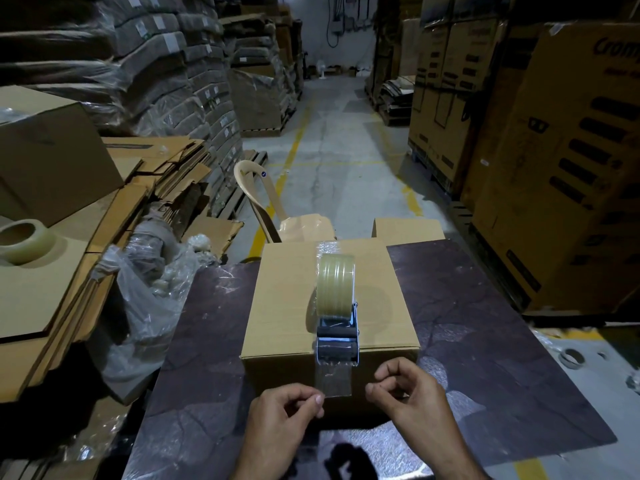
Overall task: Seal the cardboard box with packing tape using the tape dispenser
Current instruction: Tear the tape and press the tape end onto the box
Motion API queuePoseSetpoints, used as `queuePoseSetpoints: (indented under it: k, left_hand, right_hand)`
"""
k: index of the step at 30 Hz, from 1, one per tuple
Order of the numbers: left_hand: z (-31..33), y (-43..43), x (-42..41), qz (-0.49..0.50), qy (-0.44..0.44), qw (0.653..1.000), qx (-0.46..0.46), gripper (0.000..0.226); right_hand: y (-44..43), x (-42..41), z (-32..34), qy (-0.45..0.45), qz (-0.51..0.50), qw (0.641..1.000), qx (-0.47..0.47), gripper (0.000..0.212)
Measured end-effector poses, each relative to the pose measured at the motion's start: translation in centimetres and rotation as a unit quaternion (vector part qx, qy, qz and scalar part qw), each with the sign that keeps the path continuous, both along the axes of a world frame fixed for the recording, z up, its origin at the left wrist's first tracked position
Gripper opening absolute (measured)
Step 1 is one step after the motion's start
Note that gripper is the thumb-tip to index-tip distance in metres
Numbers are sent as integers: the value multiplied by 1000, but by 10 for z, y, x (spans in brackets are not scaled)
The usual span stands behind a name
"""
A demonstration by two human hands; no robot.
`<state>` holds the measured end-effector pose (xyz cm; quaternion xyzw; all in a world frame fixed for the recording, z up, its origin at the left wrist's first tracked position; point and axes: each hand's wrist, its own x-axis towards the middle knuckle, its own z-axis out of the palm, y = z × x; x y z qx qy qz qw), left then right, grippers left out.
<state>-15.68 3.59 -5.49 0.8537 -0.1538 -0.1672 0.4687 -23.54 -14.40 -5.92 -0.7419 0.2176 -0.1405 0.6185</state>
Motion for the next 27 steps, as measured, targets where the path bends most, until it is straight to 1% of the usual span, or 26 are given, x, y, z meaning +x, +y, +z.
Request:
queuePoseSetpoints:
  k: [2,4,5,7,8,9,11,13,16,17,20,23,25,27]
  left_hand:
    - [1,1,2,-1,17,999,32,9]
    - [4,3,4,-3,30,996,84,2]
    - [9,5,4,-1,24,993,118,4]
    - [23,8,6,16,-34,986,163,5]
    - [31,10,7,29,-78,984,157,4]
    - [37,11,8,45,-122,983,129,7]
    - [45,6,12,70,-184,979,47,13]
    - [49,-5,20,82,-202,976,-9,12]
    - [49,-24,35,73,-207,975,-42,23]
    - [49,-30,39,65,-206,975,-46,27]
    - [53,-45,48,45,-180,981,-54,40]
    - [58,-58,52,27,-157,986,-47,43]
    - [62,-66,52,23,-173,985,-4,38]
    - [65,-73,53,41,-204,975,71,42]
  right_hand:
    - [-4,1,3,-5,-8,1000,-7,18]
    - [-7,3,7,-15,-14,1000,-14,17]
    - [-9,4,10,-22,-17,999,-17,16]
    - [-14,8,17,-41,-23,999,-18,14]
    - [-17,11,20,-48,-28,998,-20,13]
    - [-20,15,23,-54,-33,998,-27,13]
    - [-23,24,28,-62,-38,996,-49,12]
    - [-24,34,34,-65,-33,994,-77,11]
    - [-24,48,41,-46,-12,995,-91,6]
    - [-24,52,42,-34,-7,995,-94,6]
    - [-24,62,43,2,8,994,-109,15]
    - [-25,67,42,5,21,993,-112,22]
    - [-25,69,40,8,29,993,-117,26]
    - [-25,69,38,11,31,993,-113,27]
